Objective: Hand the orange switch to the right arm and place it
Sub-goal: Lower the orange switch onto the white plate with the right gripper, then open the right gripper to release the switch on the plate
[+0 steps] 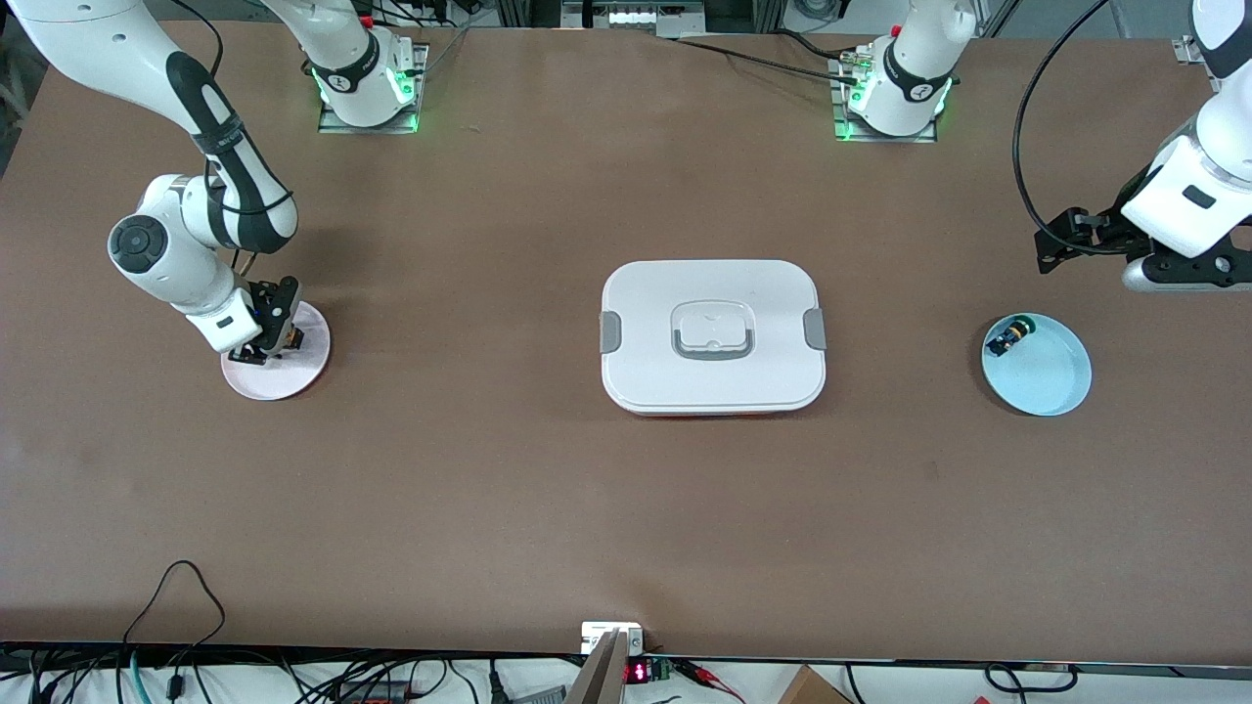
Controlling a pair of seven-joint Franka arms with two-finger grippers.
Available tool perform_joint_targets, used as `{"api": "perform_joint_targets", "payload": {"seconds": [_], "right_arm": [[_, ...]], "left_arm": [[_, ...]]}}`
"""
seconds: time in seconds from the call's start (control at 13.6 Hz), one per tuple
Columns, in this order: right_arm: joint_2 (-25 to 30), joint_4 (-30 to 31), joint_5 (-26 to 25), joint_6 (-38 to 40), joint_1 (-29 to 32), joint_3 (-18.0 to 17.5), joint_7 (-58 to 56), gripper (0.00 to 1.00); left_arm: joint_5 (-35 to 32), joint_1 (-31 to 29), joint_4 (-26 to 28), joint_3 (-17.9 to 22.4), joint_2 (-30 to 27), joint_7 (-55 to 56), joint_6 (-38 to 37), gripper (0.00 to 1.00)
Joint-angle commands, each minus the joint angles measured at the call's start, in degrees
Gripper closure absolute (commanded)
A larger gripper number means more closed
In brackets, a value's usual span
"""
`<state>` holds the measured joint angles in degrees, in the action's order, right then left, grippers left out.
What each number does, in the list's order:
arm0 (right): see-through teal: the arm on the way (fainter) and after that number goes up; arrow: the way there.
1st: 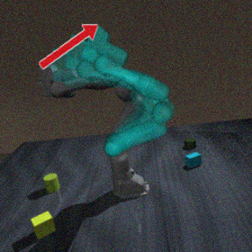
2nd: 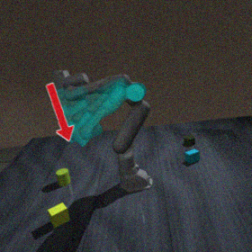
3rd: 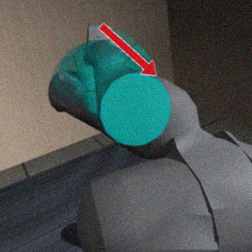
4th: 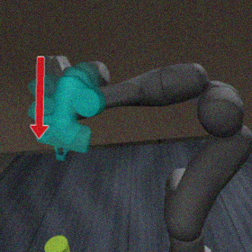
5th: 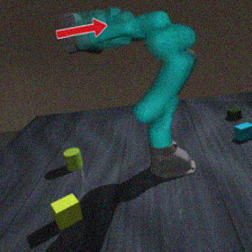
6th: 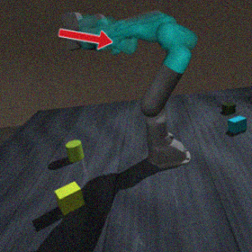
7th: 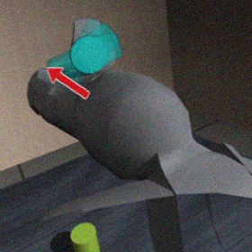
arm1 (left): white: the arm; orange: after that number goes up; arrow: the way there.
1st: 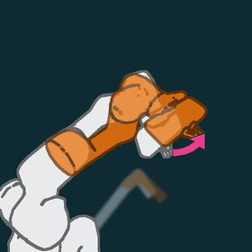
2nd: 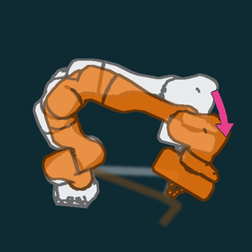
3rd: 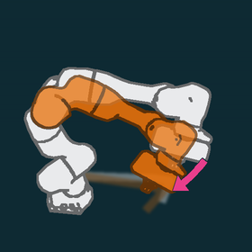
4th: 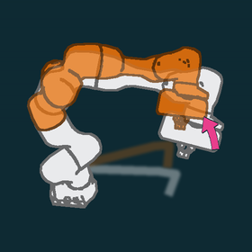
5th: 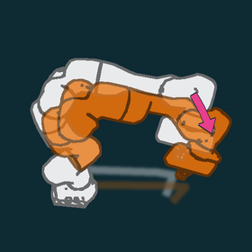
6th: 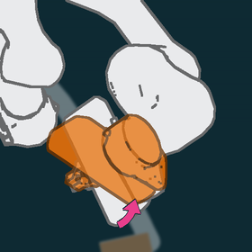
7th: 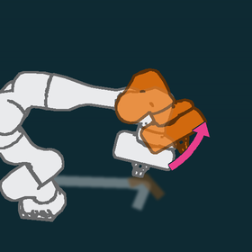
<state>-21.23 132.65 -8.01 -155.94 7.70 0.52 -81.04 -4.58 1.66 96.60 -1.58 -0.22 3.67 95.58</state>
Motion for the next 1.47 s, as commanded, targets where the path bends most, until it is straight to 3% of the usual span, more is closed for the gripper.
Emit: {"api": "perform_joint_targets", "payload": {"seconds": [0.0,0.22,0.37,0.88,1.11,1.4], "right_arm": [[4.87,0.07,2.71,1.67,1.00,-1.58,-0.52,0.00],[6.90,-6.85,11.50,9.40,0.04,-3.07,-0.34,0.00],[6.38,-13.09,14.23,16.95,-0.32,-3.16,3.58,0.00],[7.08,-22.69,14.42,38.14,-3.13,-3.25,36.53,0.00],[7.17,-25.06,18.19,42.63,-4.97,-3.25,49.81,0.00],[9.09,-26.83,18.47,48.35,-8.83,-3.07,60.81,0.00]], "left_arm": [[0.45,0.19,-0.27,0.17,-0.04,-1.30,0.31,0.00],[0.45,0.10,-0.27,0.26,-0.04,-1.30,0.31,0.00],[0.45,0.10,-0.27,0.26,-0.04,-1.30,0.31,0.00],[0.54,0.10,-0.27,0.26,-0.04,-1.30,0.31,0.00],[0.54,0.10,-0.27,0.26,-0.04,-1.30,0.31,0.00],[0.54,0.10,-0.27,0.26,-0.04,-1.30,0.31,0.00]]}}
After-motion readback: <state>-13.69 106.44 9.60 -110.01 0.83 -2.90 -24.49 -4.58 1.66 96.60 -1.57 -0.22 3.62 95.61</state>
